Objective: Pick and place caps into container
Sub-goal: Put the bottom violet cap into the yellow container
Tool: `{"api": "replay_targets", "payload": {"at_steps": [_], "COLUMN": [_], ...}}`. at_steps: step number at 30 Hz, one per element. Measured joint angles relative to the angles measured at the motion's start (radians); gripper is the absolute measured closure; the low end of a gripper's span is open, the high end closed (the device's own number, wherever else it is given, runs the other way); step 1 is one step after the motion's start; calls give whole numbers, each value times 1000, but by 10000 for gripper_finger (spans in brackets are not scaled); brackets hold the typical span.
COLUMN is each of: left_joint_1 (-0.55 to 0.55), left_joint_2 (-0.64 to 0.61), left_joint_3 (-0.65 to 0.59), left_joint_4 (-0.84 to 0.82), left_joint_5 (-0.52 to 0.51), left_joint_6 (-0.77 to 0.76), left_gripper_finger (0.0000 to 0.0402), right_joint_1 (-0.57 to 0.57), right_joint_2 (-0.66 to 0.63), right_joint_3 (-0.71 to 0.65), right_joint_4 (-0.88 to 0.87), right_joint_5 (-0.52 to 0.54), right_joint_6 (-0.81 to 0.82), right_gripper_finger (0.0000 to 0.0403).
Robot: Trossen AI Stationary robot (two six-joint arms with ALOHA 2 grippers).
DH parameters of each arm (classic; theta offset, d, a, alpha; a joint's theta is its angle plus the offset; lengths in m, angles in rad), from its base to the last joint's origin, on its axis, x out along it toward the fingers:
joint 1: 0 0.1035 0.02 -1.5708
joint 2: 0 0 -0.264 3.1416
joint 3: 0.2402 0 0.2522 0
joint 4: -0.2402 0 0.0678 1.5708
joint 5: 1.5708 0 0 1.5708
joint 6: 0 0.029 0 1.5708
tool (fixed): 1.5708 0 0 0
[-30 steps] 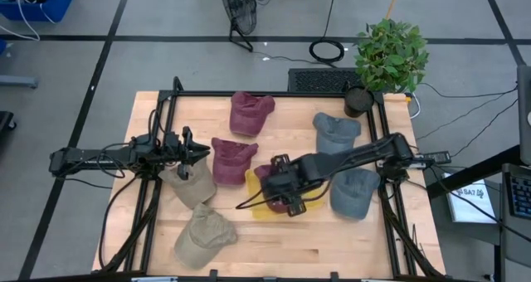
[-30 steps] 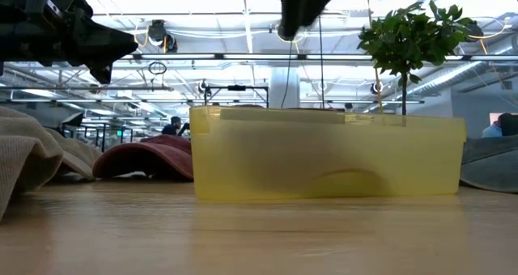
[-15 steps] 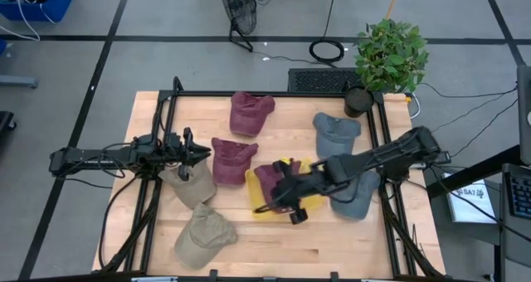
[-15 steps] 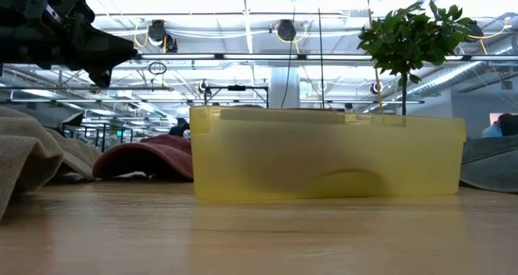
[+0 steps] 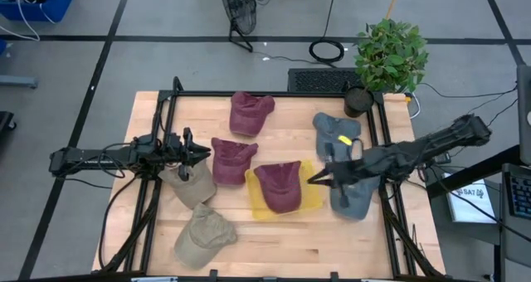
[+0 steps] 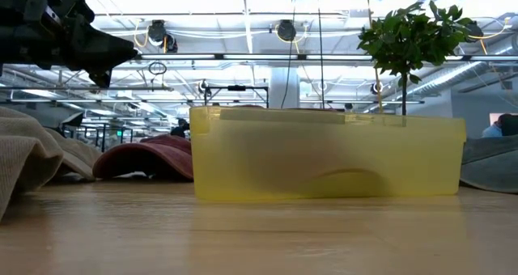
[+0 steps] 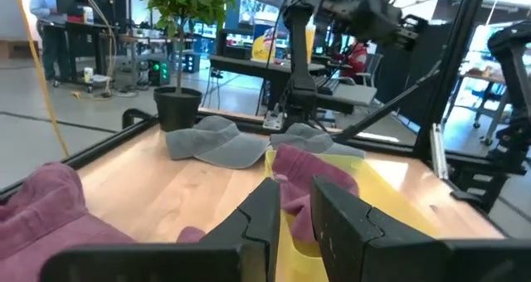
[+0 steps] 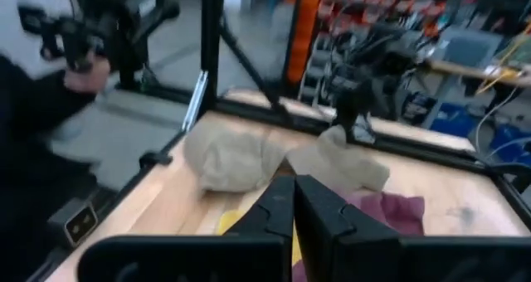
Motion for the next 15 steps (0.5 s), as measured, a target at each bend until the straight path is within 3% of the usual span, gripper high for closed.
{"api": "replay_targets", "payload": {"at_steps": [9,15], "left_joint_1": [0,0], "left_joint_2": [0,0], "left_joint_3": [0,0], "left_joint_4": [-8,-52], "left_joint_5": [-106,-127], "left_joint_6": [25,19], "left_gripper_finger": [330,330], "right_joint_1": [-44,-84], "right_joint_2": [-255,-345], "right_joint_3": [-342,-455], "right_joint_4": [301,332], "right_joint_5": [2,-2], "right_joint_6": [-37,-28], "right_gripper_finger": [402,403]}}
